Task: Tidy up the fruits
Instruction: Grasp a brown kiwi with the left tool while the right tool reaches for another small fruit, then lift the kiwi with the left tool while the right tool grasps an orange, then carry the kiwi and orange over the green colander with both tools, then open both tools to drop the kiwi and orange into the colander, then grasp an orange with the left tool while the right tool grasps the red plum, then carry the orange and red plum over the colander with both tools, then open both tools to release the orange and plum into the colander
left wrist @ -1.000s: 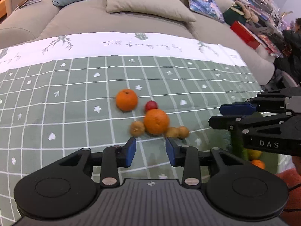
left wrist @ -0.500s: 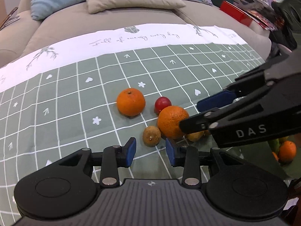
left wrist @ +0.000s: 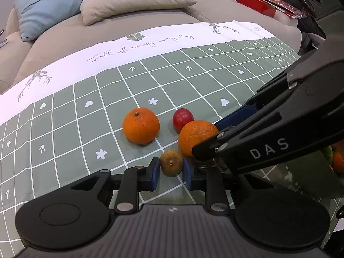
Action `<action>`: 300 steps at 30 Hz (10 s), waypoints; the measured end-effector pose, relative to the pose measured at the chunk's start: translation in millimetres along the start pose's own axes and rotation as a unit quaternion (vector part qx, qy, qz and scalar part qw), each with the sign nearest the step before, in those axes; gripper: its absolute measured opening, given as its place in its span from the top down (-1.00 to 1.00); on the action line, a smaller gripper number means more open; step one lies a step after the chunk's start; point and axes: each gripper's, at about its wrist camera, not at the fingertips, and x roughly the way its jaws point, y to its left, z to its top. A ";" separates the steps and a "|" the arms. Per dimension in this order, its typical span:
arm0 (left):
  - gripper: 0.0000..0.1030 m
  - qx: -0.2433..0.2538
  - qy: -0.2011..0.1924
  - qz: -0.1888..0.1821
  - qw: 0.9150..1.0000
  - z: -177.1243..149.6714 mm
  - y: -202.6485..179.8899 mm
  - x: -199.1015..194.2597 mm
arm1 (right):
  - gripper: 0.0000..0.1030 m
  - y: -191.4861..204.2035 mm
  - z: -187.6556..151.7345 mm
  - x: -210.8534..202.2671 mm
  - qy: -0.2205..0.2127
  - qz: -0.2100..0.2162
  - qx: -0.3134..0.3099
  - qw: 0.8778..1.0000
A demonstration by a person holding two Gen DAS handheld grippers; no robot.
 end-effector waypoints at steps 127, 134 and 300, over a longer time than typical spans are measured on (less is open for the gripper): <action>0.42 -0.064 0.093 -0.092 0.989 34.1 -128.0 -70.8 | -0.05 -47.3 -160.1 -137.8 -0.018 -0.074 0.102 0.992; 0.37 -0.056 0.062 -0.044 0.996 30.9 -107.7 -96.4 | -0.06 -27.3 -148.6 -151.0 -0.044 -0.079 0.080 0.993; 0.05 -0.020 0.062 -0.109 0.992 46.4 -133.5 -76.6 | -0.20 -37.9 -155.6 -137.2 -0.065 -0.155 0.023 0.986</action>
